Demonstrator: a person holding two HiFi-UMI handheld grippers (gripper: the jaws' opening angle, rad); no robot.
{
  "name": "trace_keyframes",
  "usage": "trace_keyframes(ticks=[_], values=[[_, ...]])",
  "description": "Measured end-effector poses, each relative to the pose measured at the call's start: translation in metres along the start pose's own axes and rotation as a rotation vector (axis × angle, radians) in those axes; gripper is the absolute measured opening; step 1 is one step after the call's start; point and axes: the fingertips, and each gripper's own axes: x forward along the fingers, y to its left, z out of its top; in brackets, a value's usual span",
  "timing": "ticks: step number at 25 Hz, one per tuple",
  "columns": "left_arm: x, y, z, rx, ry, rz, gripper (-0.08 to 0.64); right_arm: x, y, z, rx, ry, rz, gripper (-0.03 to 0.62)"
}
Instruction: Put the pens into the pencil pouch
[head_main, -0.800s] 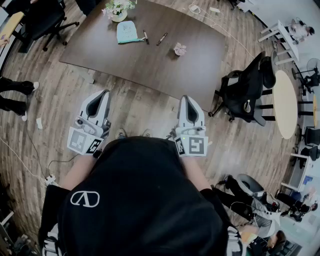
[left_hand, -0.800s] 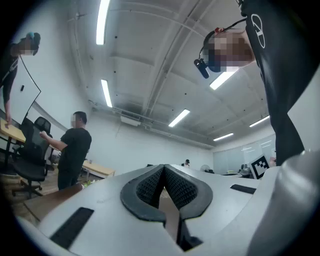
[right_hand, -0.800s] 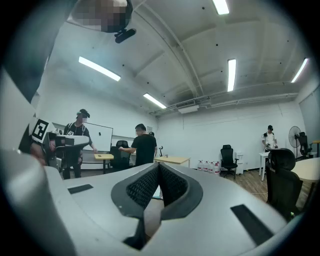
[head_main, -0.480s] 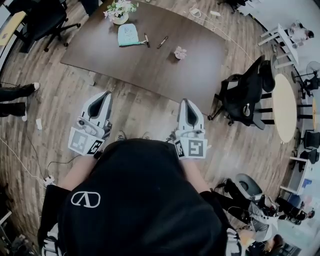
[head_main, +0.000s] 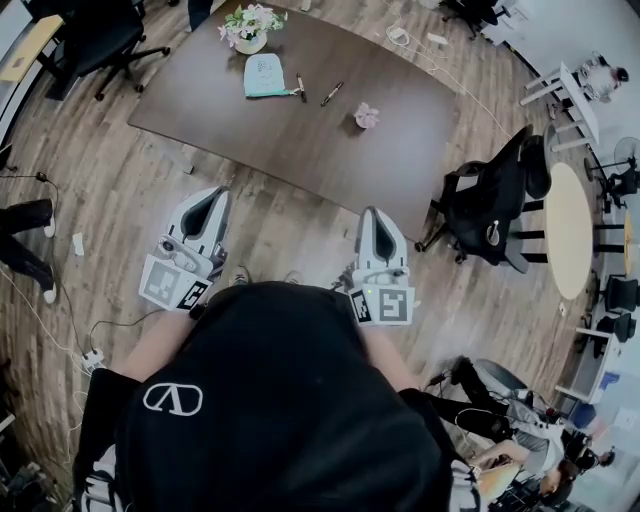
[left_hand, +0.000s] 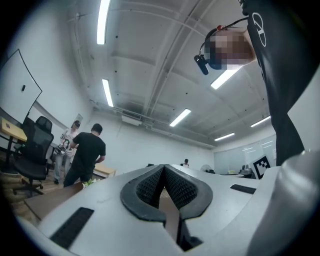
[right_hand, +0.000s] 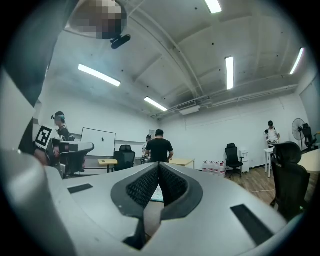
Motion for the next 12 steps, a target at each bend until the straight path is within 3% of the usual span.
trace_keyframes(ticks=[12], values=[[0.0079, -0.0084, -0.0047, 0.004, 0.005, 0.003, 0.002, -0.0016, -0.0059, -0.0029, 0.009, -0.003, 0.009, -0.002]])
